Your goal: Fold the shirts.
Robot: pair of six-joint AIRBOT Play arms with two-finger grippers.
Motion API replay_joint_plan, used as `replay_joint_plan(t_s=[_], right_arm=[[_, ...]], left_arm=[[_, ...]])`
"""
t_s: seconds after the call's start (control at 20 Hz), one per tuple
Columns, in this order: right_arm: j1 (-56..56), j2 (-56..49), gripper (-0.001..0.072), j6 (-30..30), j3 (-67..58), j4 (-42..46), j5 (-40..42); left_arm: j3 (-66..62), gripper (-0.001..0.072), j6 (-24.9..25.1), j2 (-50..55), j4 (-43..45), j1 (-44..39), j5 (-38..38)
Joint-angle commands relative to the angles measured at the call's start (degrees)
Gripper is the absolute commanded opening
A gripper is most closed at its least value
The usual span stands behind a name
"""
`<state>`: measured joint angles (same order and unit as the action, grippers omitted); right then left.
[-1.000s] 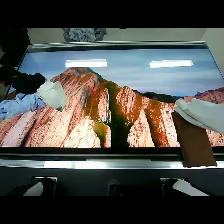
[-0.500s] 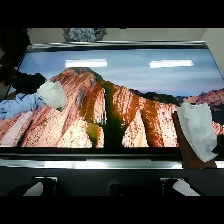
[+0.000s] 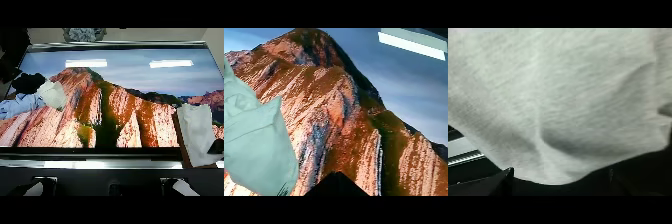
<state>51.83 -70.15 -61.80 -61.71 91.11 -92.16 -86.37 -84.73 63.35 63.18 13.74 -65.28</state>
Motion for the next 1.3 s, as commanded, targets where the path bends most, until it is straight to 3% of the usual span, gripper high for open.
replay_joint_plan(t_s=[0.0, 0.05, 0.2, 0.3, 0.35, 0.4, 0.45, 0.5, 0.6, 0.7, 0.8, 1.25], right_arm=[[-2.01, 0.52, 0.0681, 4.04, -12.7, 0.07, 5.99], [-5.07, 0.92, 0.068, 5.03, -18.91, -0.61, 10.38], [-22.71, 2.4, 0.0679, 5.53, -33.99, -1.11, 29.7], [-37.27, 2.4, 0.0671, 2.73, -36.76, -1.01, 34.29], [-43.41, 1.46, 0.0671, 2.08, -36.41, -0.94, 30.58], [-48.54, -0.7, 0.0669, 0.9, -35.39, -0.85, 24.57], [-51.89, -3.26, 0.0639, -1.22, -33.64, -1.11, 17.73], [-54.47, -6.19, 0.059, -3.67, -30.97, -2.1, 11.04], [-57.05, -10.25, 0.059, -3.87, -25.11, -6.64, 5.11], [-57.86, -10.99, 0.0591, -4.94, -20.41, -9.27, 6.12], [-57.86, -10.99, 0.0606, -6.49, -18.43, -9.62, 8.35], [-57.86, -10.97, 0.0604, -6.4, -18.27, -9.42, 6.75]], left_arm=[[-6.78, 0.0028, 2.05, -0.17, 2.82, -3.45, -1.22], [-9.35, 0.0027, 1.46, 0.11, 9.55, -6.08, 1.29], [-15.04, 0.0026, -9.09, 4.68, 37.99, -15.1, 1.68], [-15.1, 0.0028, -10.49, 9.4, 44.83, -18.12, -3.19], [-15.08, 0.0056, -10.69, 12.5, 44.06, -18.51, -8.15], [-14.8, 0.0277, -12.92, 15.67, 42.45, -18.51, -15.1], [-13.38, 0.0601, -13.9, 18.12, 40.3, -18.45, -22.01], [-10.03, 0.0677, -13.9, 19.34, 38.71, -18.45, -25.92], [2.32, 0.0675, -15.65, 15.93, 36.02, -19.21, -21.49], [15.23, 0.0675, -19.08, 7.8, 32.7, -20.87, -12.59], [22.58, 0.0675, -19.04, 2.25, 31.8, -22.45, -6.99], [24.04, 0.0675, -19.02, 0.9, 31.85, -22.86, -5.77]])
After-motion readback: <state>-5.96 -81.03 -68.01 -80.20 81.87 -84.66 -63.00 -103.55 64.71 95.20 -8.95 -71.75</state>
